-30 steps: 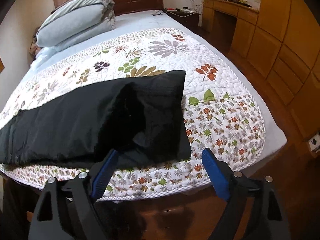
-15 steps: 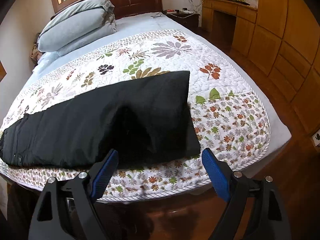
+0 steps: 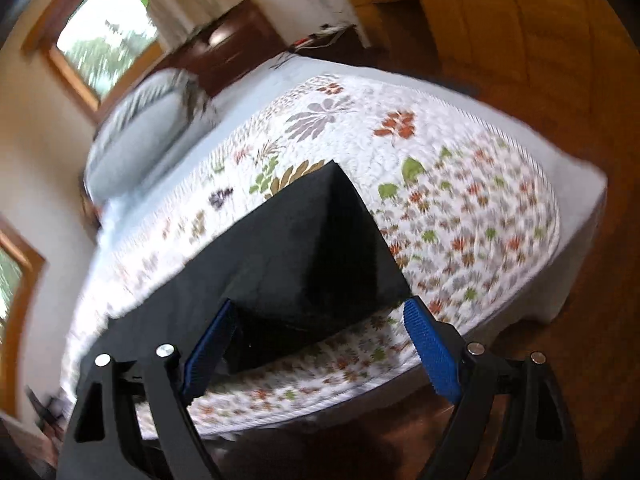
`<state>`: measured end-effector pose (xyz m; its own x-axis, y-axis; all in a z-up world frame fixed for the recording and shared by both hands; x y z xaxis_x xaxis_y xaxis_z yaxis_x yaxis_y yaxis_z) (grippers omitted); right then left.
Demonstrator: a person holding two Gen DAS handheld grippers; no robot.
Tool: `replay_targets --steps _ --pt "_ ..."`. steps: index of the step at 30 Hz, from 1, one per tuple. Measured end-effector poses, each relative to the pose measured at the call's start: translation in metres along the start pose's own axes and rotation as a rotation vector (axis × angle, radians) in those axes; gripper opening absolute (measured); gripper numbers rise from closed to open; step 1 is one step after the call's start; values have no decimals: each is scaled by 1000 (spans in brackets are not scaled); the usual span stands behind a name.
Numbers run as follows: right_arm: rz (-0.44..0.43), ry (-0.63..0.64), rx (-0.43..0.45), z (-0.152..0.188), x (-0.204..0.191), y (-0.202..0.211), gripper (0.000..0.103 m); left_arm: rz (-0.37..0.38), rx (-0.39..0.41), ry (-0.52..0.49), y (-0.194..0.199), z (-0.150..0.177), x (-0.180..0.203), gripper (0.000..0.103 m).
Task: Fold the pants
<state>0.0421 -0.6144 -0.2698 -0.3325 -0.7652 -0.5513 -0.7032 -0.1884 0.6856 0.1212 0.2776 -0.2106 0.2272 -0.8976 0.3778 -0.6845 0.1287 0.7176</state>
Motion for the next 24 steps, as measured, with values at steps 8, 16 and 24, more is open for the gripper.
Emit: replay_targets --steps 8,16,24 --pt "-318 -90 -53 20 -46 4 91 153 -23 -224 -14 12 131 85" --pt "-322 -351 -149 5 -37 -48 93 89 -178 -367 -93 49 176 86" --pt "-144 -274 -165 -15 -37 -76 24 -51 -237 -422 -125 59 148 90"
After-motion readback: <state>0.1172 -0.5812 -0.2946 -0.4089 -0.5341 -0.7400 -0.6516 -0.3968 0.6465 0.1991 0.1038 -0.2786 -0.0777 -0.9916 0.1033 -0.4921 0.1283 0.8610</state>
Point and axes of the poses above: each gripper's, at about its wrist camera, not at the fingertips, and y roughly against the way its jaws point, x to its right, z to its underside, the point moved 8 cm from there along -y, roughly the way its jaws point, and after that the axes turned 1 degree about -x, right-handed, at the moved point
